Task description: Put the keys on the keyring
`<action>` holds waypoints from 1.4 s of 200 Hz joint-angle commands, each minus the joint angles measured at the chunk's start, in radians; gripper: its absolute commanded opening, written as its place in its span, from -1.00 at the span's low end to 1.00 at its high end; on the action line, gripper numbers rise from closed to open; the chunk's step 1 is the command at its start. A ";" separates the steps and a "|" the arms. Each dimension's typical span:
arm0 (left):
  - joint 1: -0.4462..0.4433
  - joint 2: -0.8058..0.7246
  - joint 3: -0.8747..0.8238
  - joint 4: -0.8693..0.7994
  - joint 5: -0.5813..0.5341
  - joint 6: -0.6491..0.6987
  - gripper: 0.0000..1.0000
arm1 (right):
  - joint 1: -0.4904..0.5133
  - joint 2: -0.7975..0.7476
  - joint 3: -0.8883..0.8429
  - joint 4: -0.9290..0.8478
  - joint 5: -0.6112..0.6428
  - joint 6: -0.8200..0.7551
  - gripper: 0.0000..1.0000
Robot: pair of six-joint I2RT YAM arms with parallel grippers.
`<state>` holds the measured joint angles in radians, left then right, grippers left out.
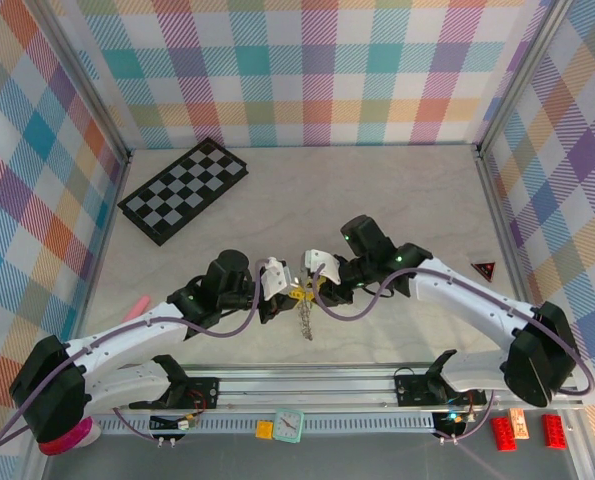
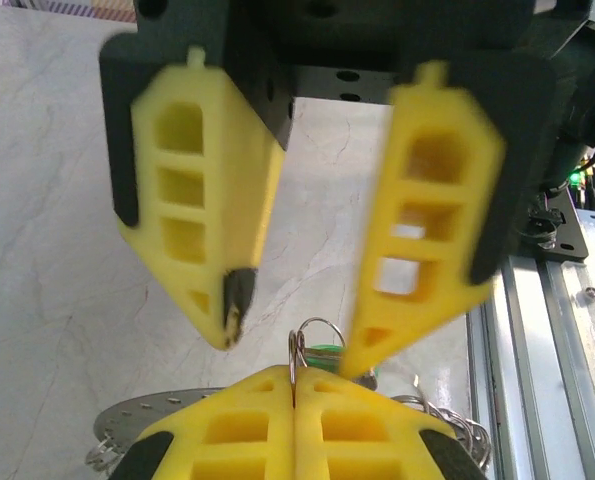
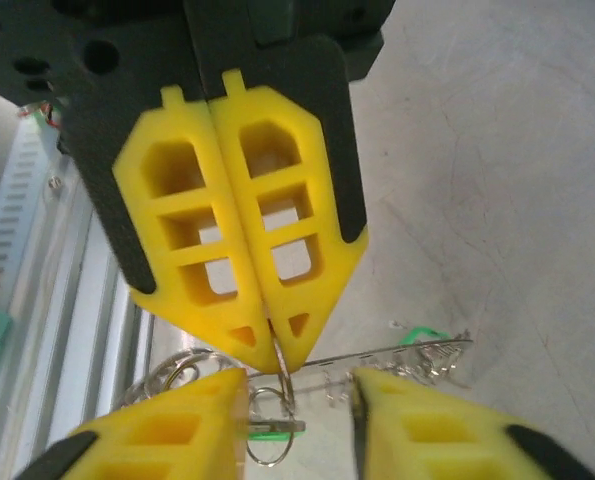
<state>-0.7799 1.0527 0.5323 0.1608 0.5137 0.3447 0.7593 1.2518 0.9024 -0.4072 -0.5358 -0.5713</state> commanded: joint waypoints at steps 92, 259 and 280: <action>0.010 0.038 -0.250 0.703 0.062 -0.227 -1.00 | -0.041 -0.093 -0.241 0.433 -0.138 0.247 -0.26; 0.010 0.053 -0.261 0.745 0.083 -0.237 -1.00 | -0.042 -0.117 -0.233 0.356 -0.133 0.214 -0.39; 0.010 0.055 -0.260 0.745 0.087 -0.237 -1.00 | -0.042 -0.114 -0.241 0.367 -0.133 0.227 -0.48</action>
<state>-0.7742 1.1248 0.2707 0.8223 0.5613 0.1154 0.7189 1.1549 0.6693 -0.0391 -0.6624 -0.3367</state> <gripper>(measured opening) 0.045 0.287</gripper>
